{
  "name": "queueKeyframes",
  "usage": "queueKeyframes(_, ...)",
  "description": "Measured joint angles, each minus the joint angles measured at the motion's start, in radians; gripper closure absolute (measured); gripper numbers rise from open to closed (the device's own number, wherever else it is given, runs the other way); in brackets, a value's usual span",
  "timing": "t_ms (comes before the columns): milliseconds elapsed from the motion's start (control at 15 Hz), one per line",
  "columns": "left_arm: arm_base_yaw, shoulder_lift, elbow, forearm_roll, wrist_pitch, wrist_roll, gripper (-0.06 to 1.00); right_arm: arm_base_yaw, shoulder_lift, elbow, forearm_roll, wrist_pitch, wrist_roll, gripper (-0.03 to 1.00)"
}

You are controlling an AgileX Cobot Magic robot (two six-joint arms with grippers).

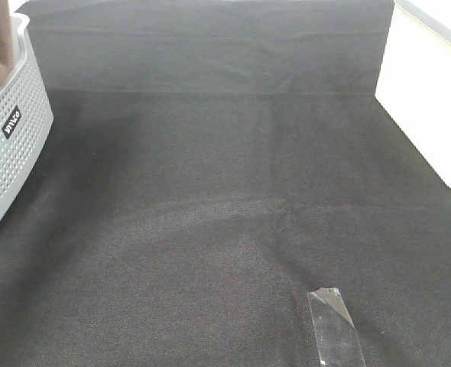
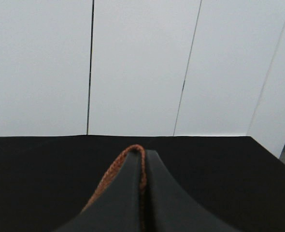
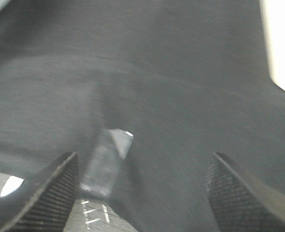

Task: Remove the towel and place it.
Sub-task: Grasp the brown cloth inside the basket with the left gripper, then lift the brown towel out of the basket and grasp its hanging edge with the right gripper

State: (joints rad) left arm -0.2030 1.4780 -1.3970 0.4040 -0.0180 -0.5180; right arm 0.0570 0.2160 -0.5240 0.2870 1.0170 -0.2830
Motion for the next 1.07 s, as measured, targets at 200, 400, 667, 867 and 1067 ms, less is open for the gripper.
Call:
queueKeyframes(200,-0.082,0.0,-0.079,0.043,-0.032,0.02,0.94,0.0,0.083,0.0,0.159,-0.116,-0.199,0.26)
queueKeyframes(400,-0.163,-0.002,-0.103,0.053,-0.048,0.081,0.94,0.0,0.169,0.0,0.346,-0.252,-0.47,0.26)
queueKeyframes(667,-0.297,0.034,-0.103,0.054,-0.045,0.234,0.94,0.0,0.364,0.0,0.618,-0.286,-0.834,0.26)
queueKeyframes(867,-0.378,0.049,-0.103,0.058,-0.032,0.338,0.94,0.0,0.511,0.0,0.78,-0.289,-1.01,0.26)
queueKeyframes(1067,-0.451,0.054,-0.103,0.075,-0.021,0.399,0.94,0.0,0.736,0.0,1.034,-0.284,-1.366,0.26)
